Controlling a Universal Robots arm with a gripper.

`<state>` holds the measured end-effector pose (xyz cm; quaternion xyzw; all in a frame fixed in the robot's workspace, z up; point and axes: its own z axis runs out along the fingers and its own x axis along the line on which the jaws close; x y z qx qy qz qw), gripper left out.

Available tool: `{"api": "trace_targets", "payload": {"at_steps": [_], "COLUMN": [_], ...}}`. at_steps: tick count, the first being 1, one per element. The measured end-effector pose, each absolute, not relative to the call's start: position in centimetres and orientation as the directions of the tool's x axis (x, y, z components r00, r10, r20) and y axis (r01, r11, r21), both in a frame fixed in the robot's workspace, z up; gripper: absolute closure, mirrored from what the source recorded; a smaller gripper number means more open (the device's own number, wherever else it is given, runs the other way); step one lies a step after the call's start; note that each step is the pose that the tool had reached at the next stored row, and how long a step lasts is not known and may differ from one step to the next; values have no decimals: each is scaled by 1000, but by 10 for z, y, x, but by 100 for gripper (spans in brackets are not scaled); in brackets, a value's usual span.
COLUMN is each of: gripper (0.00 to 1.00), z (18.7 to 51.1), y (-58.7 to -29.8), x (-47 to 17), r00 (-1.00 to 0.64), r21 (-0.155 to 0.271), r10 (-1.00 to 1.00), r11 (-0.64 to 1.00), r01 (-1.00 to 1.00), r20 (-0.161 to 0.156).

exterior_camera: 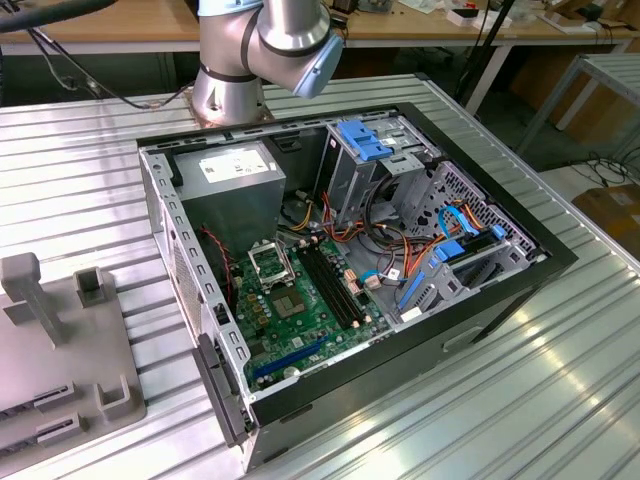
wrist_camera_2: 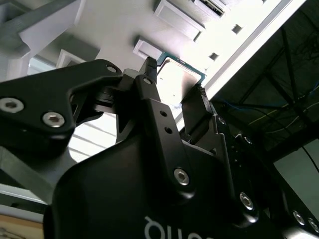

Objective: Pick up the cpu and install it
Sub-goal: 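Pick up the cpu and move it towards the insertion slot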

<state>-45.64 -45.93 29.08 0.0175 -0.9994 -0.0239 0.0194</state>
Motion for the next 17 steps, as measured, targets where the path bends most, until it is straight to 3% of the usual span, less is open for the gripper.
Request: {"api": "trace_targets", "payload": {"at_steps": [17], "gripper": [55], "z": [306], "y": [-459], "x": [-456], "r00": [-999], "r21": [48], "r10": [-36], "r11": [998], "r01": [-34], "r20": [39]}}
